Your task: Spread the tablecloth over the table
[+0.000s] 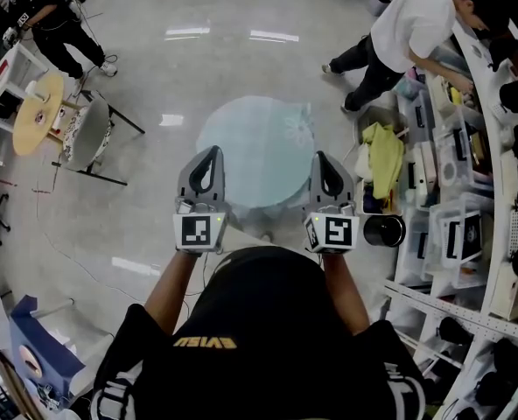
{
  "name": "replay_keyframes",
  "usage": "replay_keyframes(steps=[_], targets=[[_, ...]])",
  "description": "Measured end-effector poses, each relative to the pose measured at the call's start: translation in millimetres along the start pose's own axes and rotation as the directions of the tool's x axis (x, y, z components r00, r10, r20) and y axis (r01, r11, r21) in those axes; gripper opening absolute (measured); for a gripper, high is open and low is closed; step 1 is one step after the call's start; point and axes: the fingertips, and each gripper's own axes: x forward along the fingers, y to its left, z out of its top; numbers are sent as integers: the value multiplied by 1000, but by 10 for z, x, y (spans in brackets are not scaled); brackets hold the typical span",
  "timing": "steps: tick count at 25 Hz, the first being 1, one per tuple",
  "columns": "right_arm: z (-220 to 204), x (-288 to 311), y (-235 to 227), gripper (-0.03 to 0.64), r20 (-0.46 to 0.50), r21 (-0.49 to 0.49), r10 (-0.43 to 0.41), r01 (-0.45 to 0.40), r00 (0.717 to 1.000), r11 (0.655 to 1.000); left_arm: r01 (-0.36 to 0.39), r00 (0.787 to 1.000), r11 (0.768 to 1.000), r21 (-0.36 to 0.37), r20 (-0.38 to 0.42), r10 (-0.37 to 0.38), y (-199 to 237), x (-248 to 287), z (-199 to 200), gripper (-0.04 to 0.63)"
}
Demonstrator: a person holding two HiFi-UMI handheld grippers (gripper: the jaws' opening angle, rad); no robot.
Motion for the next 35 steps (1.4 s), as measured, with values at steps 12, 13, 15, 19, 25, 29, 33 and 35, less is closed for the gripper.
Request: replay_keyframes(steps=[12, 13, 15, 19, 25, 29, 33, 35], targets=[[-35, -28, 23, 0, -12, -6, -2, 2, 1000, 1000, -3, 1000, 1000, -14, -2, 3, -27, -27, -22, 18], [-34, -27, 30, 0, -13, -8, -1, 1, 1000, 1000, -3, 1000, 1000, -16, -5, 3, -27, -29, -27, 18], [-43, -23, 42, 0, -16, -12, 2, -2, 1000, 1000, -3, 1000, 1000, -14, -4, 3, -28, -34, -34, 18], [-75, -33, 45, 2, -23, -15, 3, -4, 1000, 1000, -3, 1000, 1000, -19, -8, 3, -52, -57, -60, 18], [-97, -23, 75, 2, -27, -26, 4, -4, 1000, 1000, -5, 1000, 1000, -15, -13, 5, -47, -86, -91, 18], [-144, -15, 84, 2, -40, -26, 11, -12, 999, 1000, -21, 1000, 1000, -4, -15, 20, -24, -131, -114, 18], [-203, 8, 131, 2, -55, -21, 28, -29, 998, 999, -40, 999, 999, 3, -20, 40, 51, -203, -159, 18], [-220, 23, 160, 2, -60, -23, 39, -40, 997, 999, -48, 998, 999, 7, -34, 49, 86, -240, -192, 18]])
